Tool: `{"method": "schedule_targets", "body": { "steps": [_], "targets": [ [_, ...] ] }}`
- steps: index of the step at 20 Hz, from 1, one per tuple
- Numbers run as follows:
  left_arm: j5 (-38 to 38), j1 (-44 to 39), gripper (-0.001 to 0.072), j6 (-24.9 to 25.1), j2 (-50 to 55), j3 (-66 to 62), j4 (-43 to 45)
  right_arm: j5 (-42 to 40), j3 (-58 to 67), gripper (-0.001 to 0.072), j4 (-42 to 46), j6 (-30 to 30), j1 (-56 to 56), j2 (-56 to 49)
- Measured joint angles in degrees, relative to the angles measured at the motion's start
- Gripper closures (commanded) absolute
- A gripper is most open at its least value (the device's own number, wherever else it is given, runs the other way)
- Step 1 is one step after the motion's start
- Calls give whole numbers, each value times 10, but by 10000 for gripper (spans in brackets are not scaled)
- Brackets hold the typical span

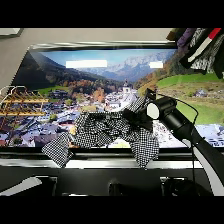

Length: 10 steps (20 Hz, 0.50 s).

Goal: Fold the clothes and pants, and hang the long-sleeved shirts on hangers.

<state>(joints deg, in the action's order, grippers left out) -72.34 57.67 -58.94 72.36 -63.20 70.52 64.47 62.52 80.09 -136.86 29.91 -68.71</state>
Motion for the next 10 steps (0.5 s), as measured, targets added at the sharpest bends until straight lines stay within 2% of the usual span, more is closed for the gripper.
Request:
{"method": "schedule_targets", "body": {
  "steps": [4,10],
  "targets": [
    [14,17,108,96,35,-5,-7,0,0,669,0,0,0,0],
    [42,42,107,154,47,-6,-9,1,0,669,2,0,0,0]
  ]
}}
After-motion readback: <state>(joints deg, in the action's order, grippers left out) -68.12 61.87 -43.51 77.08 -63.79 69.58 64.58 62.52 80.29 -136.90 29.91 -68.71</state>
